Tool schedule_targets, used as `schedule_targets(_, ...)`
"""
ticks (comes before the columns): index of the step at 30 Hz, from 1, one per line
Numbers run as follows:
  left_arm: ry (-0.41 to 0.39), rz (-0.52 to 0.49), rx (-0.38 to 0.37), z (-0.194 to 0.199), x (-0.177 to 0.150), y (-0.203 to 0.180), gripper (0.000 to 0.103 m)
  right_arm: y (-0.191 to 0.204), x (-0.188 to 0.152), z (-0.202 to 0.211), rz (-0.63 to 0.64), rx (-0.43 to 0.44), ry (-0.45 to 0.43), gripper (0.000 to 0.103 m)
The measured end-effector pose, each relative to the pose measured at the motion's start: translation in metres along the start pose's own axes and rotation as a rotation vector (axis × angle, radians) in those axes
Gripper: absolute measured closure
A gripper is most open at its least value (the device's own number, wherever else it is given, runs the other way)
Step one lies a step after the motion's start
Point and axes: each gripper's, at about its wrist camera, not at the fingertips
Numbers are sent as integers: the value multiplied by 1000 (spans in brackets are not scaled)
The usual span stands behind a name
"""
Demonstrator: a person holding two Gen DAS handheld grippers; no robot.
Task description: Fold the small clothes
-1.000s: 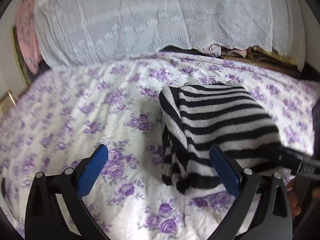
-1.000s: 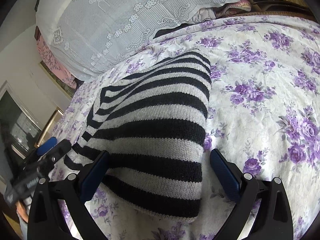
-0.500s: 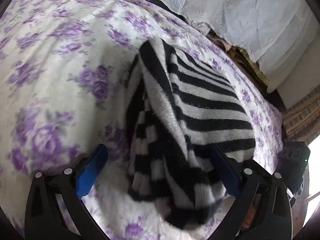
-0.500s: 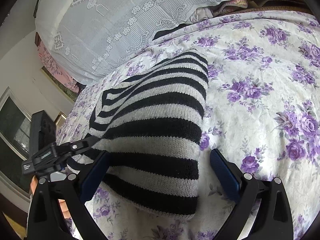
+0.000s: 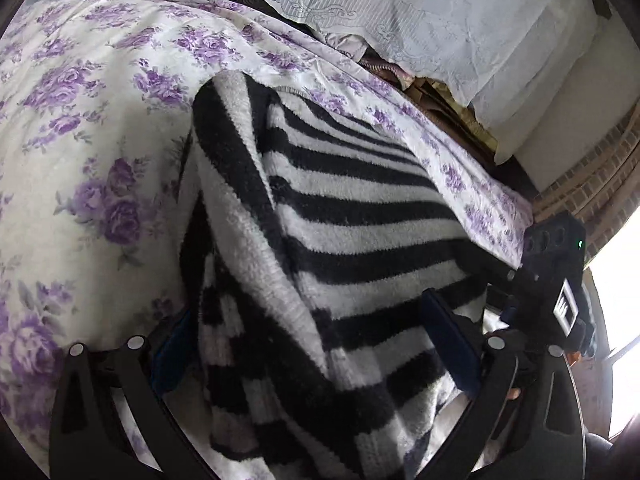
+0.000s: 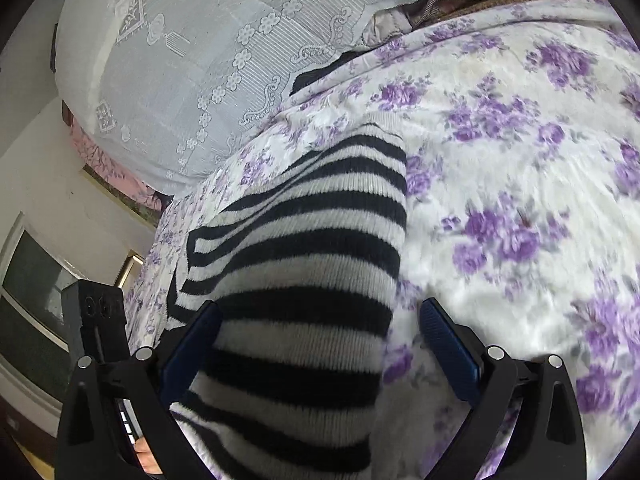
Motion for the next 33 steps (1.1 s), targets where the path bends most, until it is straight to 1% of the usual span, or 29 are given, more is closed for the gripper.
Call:
schedule_targets(2, -6, 13, 2, -2, 2, 2, 4, 0, -5, 5, 8, 20, -15, 3)
schedule_targets(4, -7, 9, 18, -5, 2, 0, 4, -1, -5, 6, 6, 37, -9, 3)
schedule_targets(10, -5, 6, 24, -6, 2, -2, 4, 3, -5, 2, 26, 18, 13, 3)
schedule_targets(14, -7, 1, 29, -6, 2, -2, 4, 9, -6, -4, 62, -2, 36, 3)
schedule_targets(16, -11, 3, 29, -6, 2, -1, 4, 10, -6, -4, 74, 24, 43, 3)
schedule_targets(18, -16, 6, 29, -6, 2, -1, 4, 14, -7, -2, 87, 86, 35, 3)
schedule_targets(21, -39, 16, 4, -1, 2, -1, 5, 18, -8, -1, 101, 99, 25, 3)
schedule_targets(23, -56, 14, -16, 3, 3, -2, 5, 14, -7, -1, 76, 122, 27, 3)
schedule_targets(24, -53, 12, -12, 3, 2, -2, 5, 11, -6, -2, 58, 130, 34, 3)
schedule_targets(26, -19, 14, 34, -4, 2, -1, 5, 9, -3, -9, 49, 111, 60, 3)
schedule_targets(28, -15, 12, 59, -6, 2, -1, 5, 13, -3, -14, 80, 74, 85, 3)
schedule_targets(30, -16, 16, 65, -7, 2, 0, 5, 16, -4, -16, 97, 53, 98, 3)
schedule_targets(33, -17, 13, 58, -6, 2, 0, 5, 16, -4, -16, 95, 49, 96, 3)
Point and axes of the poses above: each gripper's, at about its wrist camera, not at the fingertips, and z roughly against the way its jaws point, y to its left, x to its top, and after that the axes turned 4 degrees about -z, right-handed
